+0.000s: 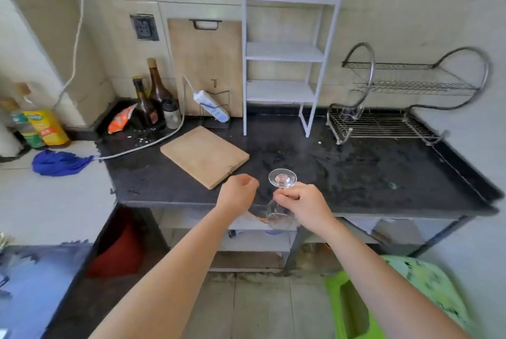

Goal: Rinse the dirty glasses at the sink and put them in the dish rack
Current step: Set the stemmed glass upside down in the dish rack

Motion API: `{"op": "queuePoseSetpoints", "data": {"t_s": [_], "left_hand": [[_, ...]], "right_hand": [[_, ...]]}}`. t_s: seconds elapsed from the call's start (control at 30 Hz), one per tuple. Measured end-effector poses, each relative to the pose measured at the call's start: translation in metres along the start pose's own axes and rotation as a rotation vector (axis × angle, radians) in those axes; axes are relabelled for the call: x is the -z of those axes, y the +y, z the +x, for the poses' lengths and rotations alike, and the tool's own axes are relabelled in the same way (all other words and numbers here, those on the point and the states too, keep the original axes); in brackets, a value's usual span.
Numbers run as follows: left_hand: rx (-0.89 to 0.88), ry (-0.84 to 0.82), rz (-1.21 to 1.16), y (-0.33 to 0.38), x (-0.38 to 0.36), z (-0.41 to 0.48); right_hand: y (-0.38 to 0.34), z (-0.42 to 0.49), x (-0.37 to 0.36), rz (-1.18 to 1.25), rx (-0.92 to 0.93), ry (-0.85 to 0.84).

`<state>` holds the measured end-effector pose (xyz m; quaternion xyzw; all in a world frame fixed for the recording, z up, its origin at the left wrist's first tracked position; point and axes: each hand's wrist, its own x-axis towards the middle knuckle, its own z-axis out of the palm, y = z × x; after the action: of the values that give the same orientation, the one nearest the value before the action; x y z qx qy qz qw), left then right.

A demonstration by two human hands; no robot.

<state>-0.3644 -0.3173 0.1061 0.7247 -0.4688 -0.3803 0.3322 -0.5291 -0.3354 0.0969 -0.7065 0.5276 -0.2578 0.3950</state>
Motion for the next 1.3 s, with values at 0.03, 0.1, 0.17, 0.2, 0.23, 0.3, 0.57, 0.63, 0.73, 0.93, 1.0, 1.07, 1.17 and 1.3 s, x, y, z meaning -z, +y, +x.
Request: {"op": "queuePoseSetpoints", "data": {"t_s": [0.03,0.1,0.17,0.2,0.23,0.3,0.57,0.63,0.73,0.93,1.0,1.07,1.17,1.3], "left_hand": [[-0.015,-0.022,0.038,0.009,-0.021,0.008],[-0.047,-0.071,0.122,0.026,-0.06,0.025],[-0.081,-0.123,0.195,0.045,-0.096,0.04],[-0.101,-0.146,0.232,0.054,-0.112,0.048],[-0.118,-0.166,0.264,0.064,-0.126,0.055],[-0.148,-0.199,0.304,0.082,-0.152,0.072],[-0.269,-0.281,0.499,0.128,-0.225,0.17],[-0.277,-0.3,0.506,0.136,-0.239,0.199],[-0.278,-0.328,0.517,0.148,-0.26,0.242],[-0.344,-0.372,0.59,0.167,-0.301,0.312],[-0.368,-0.378,0.615,0.171,-0.314,0.333],[-0.371,-0.382,0.627,0.176,-0.324,0.351],[-0.327,-0.38,0.623,0.182,-0.337,0.372],[-0.269,-0.408,0.62,0.186,-0.352,0.393]], "right_hand": [[0.015,0.003,0.019,-0.002,-0.028,0.024],[0.042,0.008,0.055,-0.004,-0.075,0.078],[0.066,0.014,0.087,-0.005,-0.124,0.118],[0.075,0.018,0.101,-0.011,-0.145,0.132],[0.085,0.023,0.115,-0.02,-0.163,0.145],[0.103,0.035,0.14,-0.032,-0.198,0.183],[0.163,0.109,0.201,-0.011,-0.273,0.291],[0.175,0.133,0.211,0.0,-0.283,0.304],[0.191,0.17,0.228,-0.023,-0.29,0.339],[0.221,0.237,0.264,-0.05,-0.296,0.395],[0.23,0.26,0.274,-0.082,-0.275,0.404],[0.237,0.282,0.284,-0.111,-0.257,0.416],[0.248,0.317,0.297,-0.13,-0.226,0.423],[0.259,0.36,0.305,-0.095,-0.172,0.444]]}}
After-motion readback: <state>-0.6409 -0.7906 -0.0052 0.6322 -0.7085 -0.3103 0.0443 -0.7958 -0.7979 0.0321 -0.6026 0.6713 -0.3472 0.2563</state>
